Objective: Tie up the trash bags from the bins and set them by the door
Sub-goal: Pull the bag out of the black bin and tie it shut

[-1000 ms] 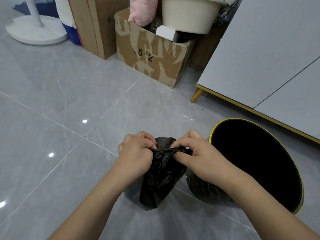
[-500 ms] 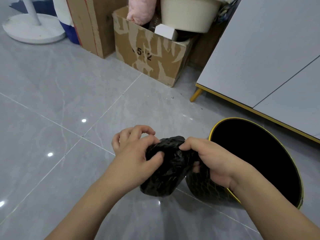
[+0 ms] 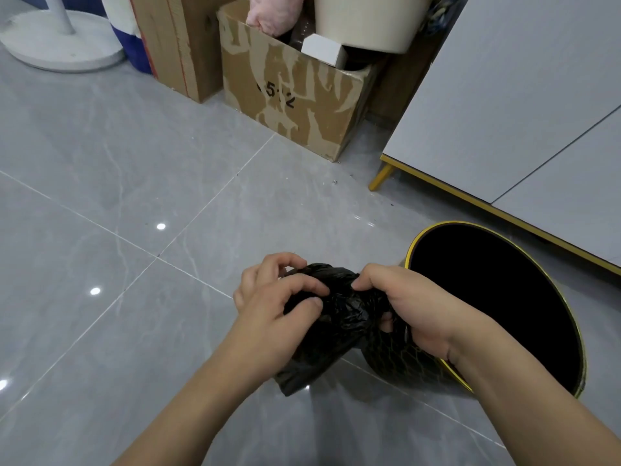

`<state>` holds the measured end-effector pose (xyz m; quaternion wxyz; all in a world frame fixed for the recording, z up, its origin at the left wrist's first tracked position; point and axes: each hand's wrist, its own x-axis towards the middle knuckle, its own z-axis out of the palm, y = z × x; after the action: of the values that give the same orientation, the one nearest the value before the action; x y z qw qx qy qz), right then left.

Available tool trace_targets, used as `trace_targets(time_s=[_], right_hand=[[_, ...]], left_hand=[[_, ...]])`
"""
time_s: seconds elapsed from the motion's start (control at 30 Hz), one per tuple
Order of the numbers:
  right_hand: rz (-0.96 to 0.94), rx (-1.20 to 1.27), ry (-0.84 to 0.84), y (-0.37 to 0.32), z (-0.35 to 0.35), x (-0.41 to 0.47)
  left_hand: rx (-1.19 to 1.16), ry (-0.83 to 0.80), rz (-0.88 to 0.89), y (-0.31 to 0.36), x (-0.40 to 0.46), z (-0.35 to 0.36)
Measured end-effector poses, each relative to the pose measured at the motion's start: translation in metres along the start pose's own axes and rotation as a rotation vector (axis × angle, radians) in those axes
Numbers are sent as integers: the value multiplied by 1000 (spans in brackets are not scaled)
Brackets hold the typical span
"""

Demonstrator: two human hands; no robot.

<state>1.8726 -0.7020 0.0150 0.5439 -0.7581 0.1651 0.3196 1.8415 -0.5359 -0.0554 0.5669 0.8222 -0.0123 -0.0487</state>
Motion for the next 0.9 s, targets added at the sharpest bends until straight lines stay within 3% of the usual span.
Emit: trace_targets(time_s=[0.13,0.37,0.6,0.7,0.83,0.9], right_hand=[[-8,-82,20,2,3,2],[-17,-89,27,1,1,3],[-68,-89,48,5,1,10],[-108,-77,117,7,3,16],[-170,-141,142,11,6,20],[-202,-210,134,14,10,22]], left_hand=[[-136,-114,-146,-3,11,1],[-252,-233,-175,-5,14,0],[-521,-131,-296,1,13,-11],[-635,-12,-421,2,11,-17],[-334,225,-436,4,17,-23],[-313,264,-378,6,18,-26]])
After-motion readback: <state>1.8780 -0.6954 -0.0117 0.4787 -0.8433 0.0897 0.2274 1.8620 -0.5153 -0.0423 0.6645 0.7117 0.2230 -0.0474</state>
